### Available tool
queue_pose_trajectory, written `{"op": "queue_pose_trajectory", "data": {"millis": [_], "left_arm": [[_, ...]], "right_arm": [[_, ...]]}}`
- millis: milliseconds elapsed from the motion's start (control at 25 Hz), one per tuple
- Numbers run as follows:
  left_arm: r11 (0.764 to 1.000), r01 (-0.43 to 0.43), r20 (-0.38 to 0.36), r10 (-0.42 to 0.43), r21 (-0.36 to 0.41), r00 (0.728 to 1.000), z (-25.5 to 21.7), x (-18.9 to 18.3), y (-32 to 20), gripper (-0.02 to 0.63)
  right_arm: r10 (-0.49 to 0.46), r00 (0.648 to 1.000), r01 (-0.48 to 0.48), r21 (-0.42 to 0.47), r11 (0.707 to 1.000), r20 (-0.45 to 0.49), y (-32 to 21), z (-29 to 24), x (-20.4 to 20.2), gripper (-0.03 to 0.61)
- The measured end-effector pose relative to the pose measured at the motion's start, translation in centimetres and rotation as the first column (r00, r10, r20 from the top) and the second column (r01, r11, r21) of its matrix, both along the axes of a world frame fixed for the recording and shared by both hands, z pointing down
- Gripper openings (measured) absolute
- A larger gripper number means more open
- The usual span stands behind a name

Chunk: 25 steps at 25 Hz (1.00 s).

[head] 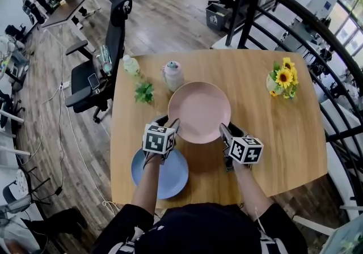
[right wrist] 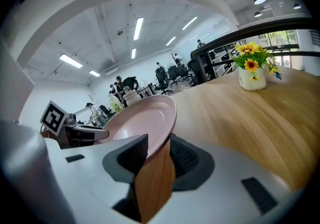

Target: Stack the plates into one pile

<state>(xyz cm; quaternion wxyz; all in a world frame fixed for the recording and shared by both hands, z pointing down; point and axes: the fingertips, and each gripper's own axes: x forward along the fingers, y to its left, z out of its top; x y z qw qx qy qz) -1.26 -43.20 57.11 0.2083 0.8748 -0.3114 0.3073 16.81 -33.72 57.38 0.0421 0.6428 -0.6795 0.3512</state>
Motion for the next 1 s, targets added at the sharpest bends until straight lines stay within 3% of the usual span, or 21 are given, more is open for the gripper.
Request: {"op": "queue_pose_trajectory", "data": {"millis": [1000], "left_arm": [[0.976,0.209,-0.045,-0.206,0.058,0.977,-2.3,-14.4,8.4,0.161]], "right_arm": [[-0.223,0.975,0.222,0.034,0.974,0.017,4.6,-1.8,-13.0,0.136]]}}
